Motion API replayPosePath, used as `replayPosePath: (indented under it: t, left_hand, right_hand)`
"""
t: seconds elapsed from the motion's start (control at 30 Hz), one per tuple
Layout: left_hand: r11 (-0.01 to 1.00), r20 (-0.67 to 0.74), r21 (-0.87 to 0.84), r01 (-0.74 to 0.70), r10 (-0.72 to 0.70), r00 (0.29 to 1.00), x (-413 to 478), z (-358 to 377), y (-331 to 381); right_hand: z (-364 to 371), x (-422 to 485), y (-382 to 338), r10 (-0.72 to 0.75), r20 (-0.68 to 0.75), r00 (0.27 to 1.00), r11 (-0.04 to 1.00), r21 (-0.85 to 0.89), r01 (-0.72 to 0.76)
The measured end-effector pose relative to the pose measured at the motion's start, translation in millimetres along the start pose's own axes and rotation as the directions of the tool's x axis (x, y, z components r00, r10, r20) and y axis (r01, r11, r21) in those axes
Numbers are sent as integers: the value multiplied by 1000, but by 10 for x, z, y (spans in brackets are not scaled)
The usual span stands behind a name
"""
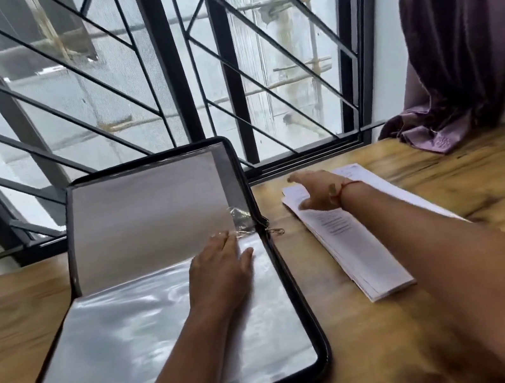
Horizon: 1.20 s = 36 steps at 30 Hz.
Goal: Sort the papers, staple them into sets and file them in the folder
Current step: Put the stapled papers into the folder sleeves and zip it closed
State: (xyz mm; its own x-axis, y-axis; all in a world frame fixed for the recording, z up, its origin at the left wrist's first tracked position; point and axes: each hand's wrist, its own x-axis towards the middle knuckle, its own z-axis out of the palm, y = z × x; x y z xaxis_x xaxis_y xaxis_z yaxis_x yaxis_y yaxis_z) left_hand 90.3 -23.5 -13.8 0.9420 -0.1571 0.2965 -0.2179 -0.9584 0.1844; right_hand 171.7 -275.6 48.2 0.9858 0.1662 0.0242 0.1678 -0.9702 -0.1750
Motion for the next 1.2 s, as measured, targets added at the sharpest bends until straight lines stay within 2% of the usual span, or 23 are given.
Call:
replayPosePath:
  t: [0.07, 0.13, 0.23, 0.33, 0.57, 0.7, 0.83, 1.07, 1.13, 1.2]
  left_hand:
    - [1000, -6, -4, 0, 0, 1000, 4, 14, -11]
    - [1000, -5, -13, 7, -7, 1000, 10, 28, -17]
    - [999, -10, -26, 18, -18, 1000, 19, 61, -34]
    - [1000, -24, -20, 16, -17, 1000, 18, 67, -31]
    - [999, -26, -24, 22, -22, 999, 20, 66, -30]
    - [1000, -25, -12, 22, -22, 999, 13, 61, -25]
    - [1000, -21, -3, 23, -23, 1000, 11, 53, -20]
    - [996, -8, -84, 41, -42, 999, -5, -14, -16]
    - [989, 8, -139, 54, -53, 999, -5, -40, -10]
    - [976, -9, -210, 62, -65, 998, -3, -69, -26]
  right_hand:
    - [-52, 99, 56, -12, 155, 988, 999, -32, 17]
    - [-80, 197, 84, -6, 247, 969, 998, -52, 20]
    - [-94, 318, 78, 8, 311, 950, 993, -112, 28]
    - [-108, 389, 82, 1, 304, 953, 992, -118, 36]
    - [-115, 391, 47, -36, 100, 994, 954, -292, 64]
    - [-123, 316, 78, -150, -44, 988, 965, -224, 137]
    - [-409, 197, 54, -162, -88, 983, 983, -104, 153]
    - [-1304, -105, -217, -190, -178, 965, 979, -110, 173]
    - [-1544, -197, -255, -252, -280, 926, 966, -129, 224]
    - [-1762, -327, -271, -333, -442, 833, 943, -169, 287]
